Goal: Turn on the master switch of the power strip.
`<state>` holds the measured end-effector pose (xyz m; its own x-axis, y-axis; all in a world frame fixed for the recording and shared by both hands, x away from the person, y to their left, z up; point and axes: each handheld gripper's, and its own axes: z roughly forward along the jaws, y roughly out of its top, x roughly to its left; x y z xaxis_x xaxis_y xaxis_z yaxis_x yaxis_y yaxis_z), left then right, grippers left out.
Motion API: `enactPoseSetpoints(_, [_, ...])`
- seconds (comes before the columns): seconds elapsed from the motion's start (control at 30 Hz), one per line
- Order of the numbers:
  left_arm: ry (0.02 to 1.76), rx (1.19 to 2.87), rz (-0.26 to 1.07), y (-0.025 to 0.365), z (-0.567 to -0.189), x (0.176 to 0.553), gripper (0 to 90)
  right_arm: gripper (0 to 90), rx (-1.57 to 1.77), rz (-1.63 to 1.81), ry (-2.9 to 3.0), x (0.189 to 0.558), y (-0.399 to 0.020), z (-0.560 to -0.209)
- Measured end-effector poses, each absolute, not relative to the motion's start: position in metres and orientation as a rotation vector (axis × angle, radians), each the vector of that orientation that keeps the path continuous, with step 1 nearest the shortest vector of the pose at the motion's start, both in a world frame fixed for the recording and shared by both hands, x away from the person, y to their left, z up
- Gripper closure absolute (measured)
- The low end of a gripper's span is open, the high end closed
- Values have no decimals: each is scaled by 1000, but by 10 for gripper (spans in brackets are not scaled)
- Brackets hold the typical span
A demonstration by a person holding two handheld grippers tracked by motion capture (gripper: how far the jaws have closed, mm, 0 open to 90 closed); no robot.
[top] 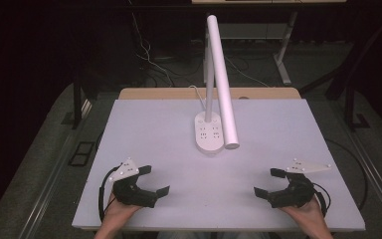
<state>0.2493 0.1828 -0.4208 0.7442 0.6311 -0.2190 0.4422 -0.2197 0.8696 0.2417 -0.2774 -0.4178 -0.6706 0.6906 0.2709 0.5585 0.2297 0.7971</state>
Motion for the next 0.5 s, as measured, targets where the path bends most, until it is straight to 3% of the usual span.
enactPoseSetpoints(0.5, [813,1864,211,182,-420,249,0,0,1206,1429,2363,244,-277,-420])
